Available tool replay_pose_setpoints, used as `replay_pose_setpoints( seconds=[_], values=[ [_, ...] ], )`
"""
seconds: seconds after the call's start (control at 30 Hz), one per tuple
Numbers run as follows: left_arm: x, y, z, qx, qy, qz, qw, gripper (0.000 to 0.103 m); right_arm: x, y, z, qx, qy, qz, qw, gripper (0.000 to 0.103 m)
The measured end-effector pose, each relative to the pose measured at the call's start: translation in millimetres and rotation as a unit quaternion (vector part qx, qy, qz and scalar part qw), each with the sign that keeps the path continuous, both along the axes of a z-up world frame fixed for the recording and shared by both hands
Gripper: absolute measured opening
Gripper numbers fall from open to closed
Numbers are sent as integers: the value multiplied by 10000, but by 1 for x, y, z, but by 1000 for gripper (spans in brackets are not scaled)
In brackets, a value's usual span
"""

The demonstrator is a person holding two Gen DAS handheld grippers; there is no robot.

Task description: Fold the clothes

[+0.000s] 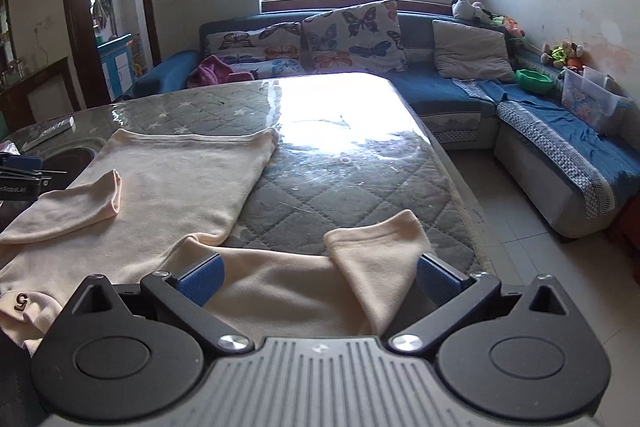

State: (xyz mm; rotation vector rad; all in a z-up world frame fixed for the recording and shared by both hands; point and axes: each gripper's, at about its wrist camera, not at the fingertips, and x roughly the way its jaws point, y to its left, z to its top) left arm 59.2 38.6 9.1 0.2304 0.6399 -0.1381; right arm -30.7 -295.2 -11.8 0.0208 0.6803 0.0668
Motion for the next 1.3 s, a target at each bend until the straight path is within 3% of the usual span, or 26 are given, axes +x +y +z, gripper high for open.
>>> replay_pose_setpoints(
  seconds=[0.3,0.43,0.63,0.77,0.8,1.03,1.3],
  values=[
    [-30,-20,-18,-53,79,-884,9960,66,-13,-13,-7,124,-7,-288,9995,103],
    [-24,-28,-28,29,138,-984,9951,60,-16,-16,-9,153,-8,-347,9993,103],
    [-10,-23,-39,-25,210,-926,9955,38,-14,-17,-12,209,-21,-382,9990,103],
    [-1,-18,-45,-86,255,-858,9959,8,-13,-19,-14,225,-11,-432,9988,103],
    [0,-14,-44,-157,247,-790,9964,4,-13,-19,-14,216,6,-442,9988,103],
    [-5,54,-11,-888,-210,346,9952,2,-5,-11,-16,-392,-35,-381,9985,103],
    [-43,159,6,-1402,-515,1938,9696,2,13,1,-29,-1292,-36,-389,9908,103]
  ],
)
